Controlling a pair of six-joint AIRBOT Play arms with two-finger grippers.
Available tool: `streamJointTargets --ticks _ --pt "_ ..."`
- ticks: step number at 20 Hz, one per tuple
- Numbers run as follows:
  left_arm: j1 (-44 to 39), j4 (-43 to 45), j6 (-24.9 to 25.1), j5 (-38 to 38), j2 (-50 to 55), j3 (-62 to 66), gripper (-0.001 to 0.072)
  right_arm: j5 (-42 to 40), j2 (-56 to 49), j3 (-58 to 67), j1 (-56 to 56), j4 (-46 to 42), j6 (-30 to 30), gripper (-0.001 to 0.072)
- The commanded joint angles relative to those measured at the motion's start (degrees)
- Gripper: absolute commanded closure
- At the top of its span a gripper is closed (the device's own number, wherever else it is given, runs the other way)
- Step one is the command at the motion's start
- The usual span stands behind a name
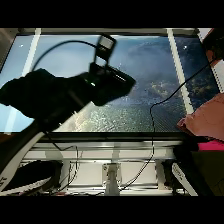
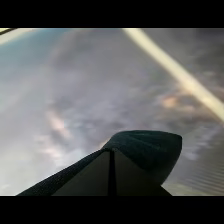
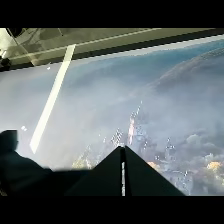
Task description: Fold the clothes and pants, and hang the long-sleeved shirts on hangers.
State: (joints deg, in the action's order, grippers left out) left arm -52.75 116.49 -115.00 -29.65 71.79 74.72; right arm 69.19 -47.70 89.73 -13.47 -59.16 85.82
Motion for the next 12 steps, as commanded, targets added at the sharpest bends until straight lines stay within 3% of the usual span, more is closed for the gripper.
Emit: streamJointTargets --ticks 1,6,8,12 --pt "-11.06 0.02 -1.86 3.82 2.27 0.04 0.0690 0.00 -0.02 -0.02 0.07 0.02 0.00 0.0686" --pt "-19.43 -0.15 -5.33 4.15 7.04 0.04 0.0690 0.00 -0.02 -0.02 0.07 0.02 0.00 0.0686" --pt "-20.83 -0.15 -7.87 4.15 8.24 0.04 0.0689 0.00 -0.02 -0.02 0.07 0.02 0.00 0.0685" --pt "-21.03 -0.09 -8.22 3.43 8.68 0.04 0.0685 -0.04 -0.02 -0.02 0.07 0.02 0.00 0.0685"
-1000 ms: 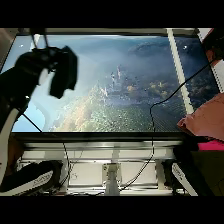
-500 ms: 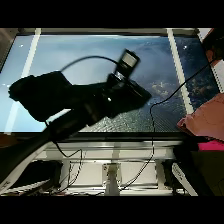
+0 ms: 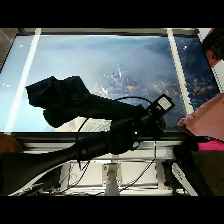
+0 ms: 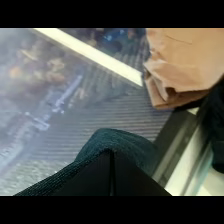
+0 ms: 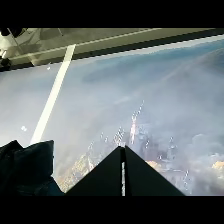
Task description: Fold the clothes and pants, and hang the long-sleeved shirts on hangers.
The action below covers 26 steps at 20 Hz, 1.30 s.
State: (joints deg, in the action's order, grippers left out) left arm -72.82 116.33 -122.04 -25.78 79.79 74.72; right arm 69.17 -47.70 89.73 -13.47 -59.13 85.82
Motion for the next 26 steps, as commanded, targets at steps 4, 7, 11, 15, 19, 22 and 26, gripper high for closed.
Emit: streamJointTargets --ticks 4,7,11,15,19,22,26 --pt "1.44 0.44 -0.98 -2.62 -0.17 0.04 0.0610 -3.58 -0.02 -0.02 0.07 0.02 0.02 0.0686" --pt "5.07 0.22 -4.31 -9.40 -3.30 0.07 0.0128 -4.28 -0.02 -0.02 0.07 0.04 0.02 0.0685" --pt "11.87 0.72 -5.09 -14.56 -13.70 0.04 0.0131 -4.28 -0.02 -0.02 0.07 0.04 0.02 0.0685" --pt "18.21 6.25 -5.07 -20.81 -28.11 0.04 0.0131 -6.40 0.02 -0.02 0.07 0.02 0.02 0.0685" --pt "24.44 20.33 -5.07 -37.24 -44.04 -0.61 0.0168 -2.58 0.04 -0.02 0.07 -5.73 -1.18 0.0685" --pt "30.36 21.86 -5.20 -42.73 -55.56 -6.95 0.0179 1.05 0.02 -0.04 0.07 -14.56 -2.36 0.0685" --pt "37.57 21.64 -14.56 -48.54 -66.82 -21.73 0.0179 4.35 0.02 -0.04 0.07 -16.74 -3.08 0.0685"
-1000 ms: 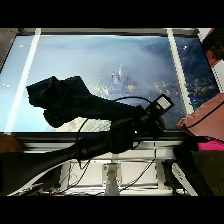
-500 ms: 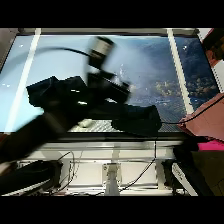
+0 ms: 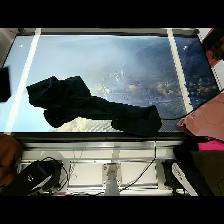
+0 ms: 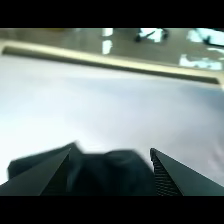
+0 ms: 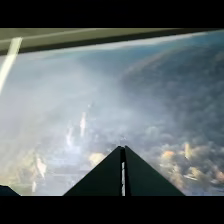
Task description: Fold the clothes and pants, and hang the long-sleeved shirts on hangers.
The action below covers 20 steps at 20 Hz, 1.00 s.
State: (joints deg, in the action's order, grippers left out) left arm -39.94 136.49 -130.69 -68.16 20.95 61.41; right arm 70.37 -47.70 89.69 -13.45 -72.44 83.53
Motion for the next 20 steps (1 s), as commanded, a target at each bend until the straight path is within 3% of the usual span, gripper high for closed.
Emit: streamJointTargets --ticks 1,4,9,10,11,13,14,20 --pt "5.53 1.42 -9.01 -7.80 -9.70 -12.52 0.0179 4.15 0.02 0.00 0.04 -3.54 -0.81 0.0686" --pt "5.75 -2.14 -18.49 -10.78 -12.07 -23.52 0.0184 6.84 0.02 0.00 0.04 -4.26 -3.98 0.0685" --pt "5.77 -10.64 -32.26 -7.76 -11.82 -38.51 0.0183 7.10 0.02 0.00 0.04 -4.35 -5.22 0.0685" --pt "5.77 -10.75 -34.51 -7.91 -11.85 -40.26 0.0149 7.08 0.02 0.00 0.04 -4.37 -5.22 0.0684" --pt "5.77 -10.69 -36.70 -8.57 -11.85 -41.64 0.0125 6.99 0.02 0.00 0.04 -4.35 -5.22 0.0652" --pt "5.77 -10.60 -41.59 -9.66 -11.85 -43.85 0.0126 6.99 0.02 0.00 0.04 -4.35 -5.22 0.0429" --pt "5.77 -11.21 -42.47 -9.22 -11.82 -44.68 0.0125 7.02 0.02 0.00 0.04 -4.35 -5.25 0.0370" --pt "6.23 -12.15 -41.20 -8.39 -11.82 -46.29 0.0127 6.99 0.02 0.00 0.04 -4.35 -5.25 0.0369"
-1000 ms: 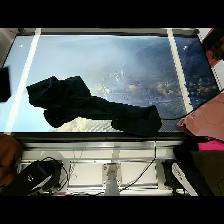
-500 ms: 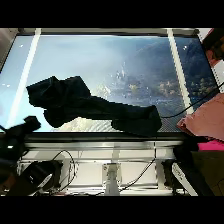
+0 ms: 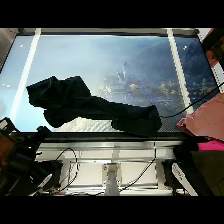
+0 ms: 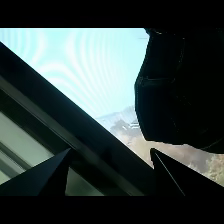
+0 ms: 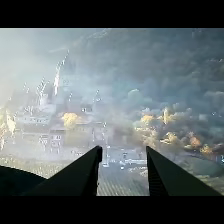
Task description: Fold the clothes and pants, and hang the long-sleeved shirts on hangers.
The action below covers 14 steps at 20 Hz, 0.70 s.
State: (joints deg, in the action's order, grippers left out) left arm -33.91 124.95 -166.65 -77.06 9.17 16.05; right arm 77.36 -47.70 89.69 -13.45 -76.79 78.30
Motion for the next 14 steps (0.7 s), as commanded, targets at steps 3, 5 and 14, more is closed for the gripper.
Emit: streamJointTargets --ticks 3,5,14 --pt "0.46 -1.70 1.20 -0.22 0.00 -1.07 0.0131 0.00 0.02 0.00 0.07 0.00 -0.02 0.0370" --pt "1.29 -2.03 1.16 -0.15 0.00 -1.36 0.0131 0.00 0.02 0.00 0.07 0.02 -0.02 0.0370" --pt "18.08 -7.76 -6.54 23.56 0.98 -7.21 0.0132 0.00 0.02 0.00 0.07 0.13 0.00 0.0370"
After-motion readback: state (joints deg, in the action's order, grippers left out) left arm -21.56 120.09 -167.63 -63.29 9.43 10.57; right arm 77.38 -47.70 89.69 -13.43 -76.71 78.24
